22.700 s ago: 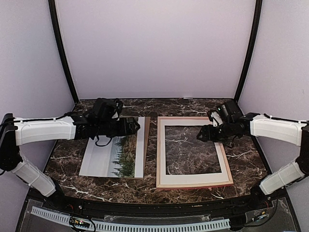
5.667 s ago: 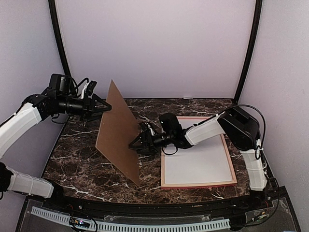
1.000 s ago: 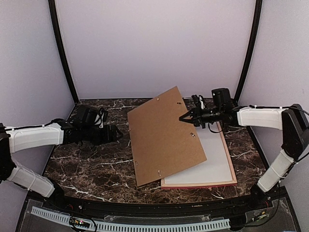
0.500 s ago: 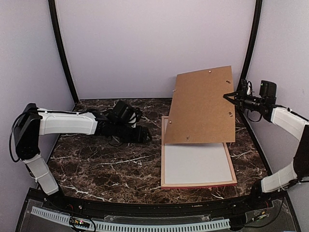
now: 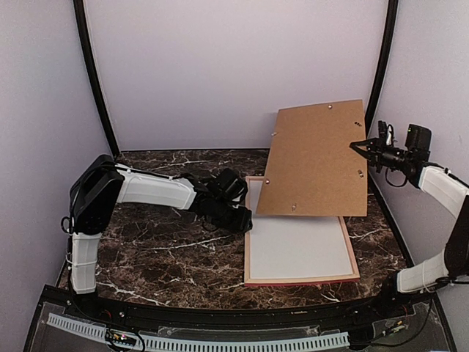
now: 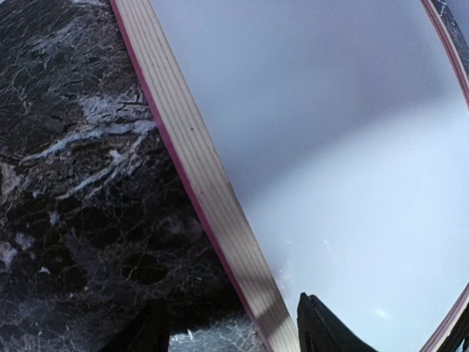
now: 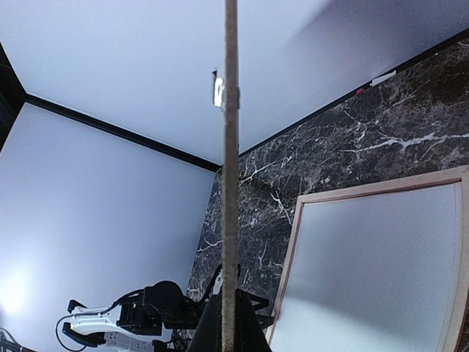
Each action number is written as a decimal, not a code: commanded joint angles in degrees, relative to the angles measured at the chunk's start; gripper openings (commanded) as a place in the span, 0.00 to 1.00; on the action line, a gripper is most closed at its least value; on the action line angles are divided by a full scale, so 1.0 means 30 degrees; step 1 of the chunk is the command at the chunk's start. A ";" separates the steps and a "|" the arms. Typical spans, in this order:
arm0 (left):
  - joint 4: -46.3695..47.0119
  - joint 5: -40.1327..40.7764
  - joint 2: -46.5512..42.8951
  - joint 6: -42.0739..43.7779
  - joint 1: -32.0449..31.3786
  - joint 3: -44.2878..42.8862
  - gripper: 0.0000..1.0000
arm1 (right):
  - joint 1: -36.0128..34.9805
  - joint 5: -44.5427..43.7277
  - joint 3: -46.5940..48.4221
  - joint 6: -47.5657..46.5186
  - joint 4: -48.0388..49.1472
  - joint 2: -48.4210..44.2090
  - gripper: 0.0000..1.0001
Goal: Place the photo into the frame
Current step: Move the frame body to the center of the board.
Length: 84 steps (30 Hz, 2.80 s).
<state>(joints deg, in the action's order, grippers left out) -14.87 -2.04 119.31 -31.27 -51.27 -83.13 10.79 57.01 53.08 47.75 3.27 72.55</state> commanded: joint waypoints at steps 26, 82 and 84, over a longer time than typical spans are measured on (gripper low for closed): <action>0.0895 0.2417 0.0376 -0.1297 0.0023 0.1260 0.27 | -0.0021 0.0565 -0.0984 -0.0562 0.0641 -0.0835 0.00; 0.1911 0.4815 -1.4927 -0.0447 0.3505 1.2206 0.70 | -1.1951 -0.3217 -0.4231 0.5842 1.2442 0.5823 0.00; 0.1592 0.4871 -1.4687 0.0055 0.3635 1.1332 0.71 | -1.2133 -0.3411 -0.4286 0.6209 1.2998 0.6170 0.00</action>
<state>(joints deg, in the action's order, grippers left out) -6.44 10.79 75.40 -37.76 -41.21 -44.60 -24.32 47.07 39.99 62.83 31.38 89.91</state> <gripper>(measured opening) 0.698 0.036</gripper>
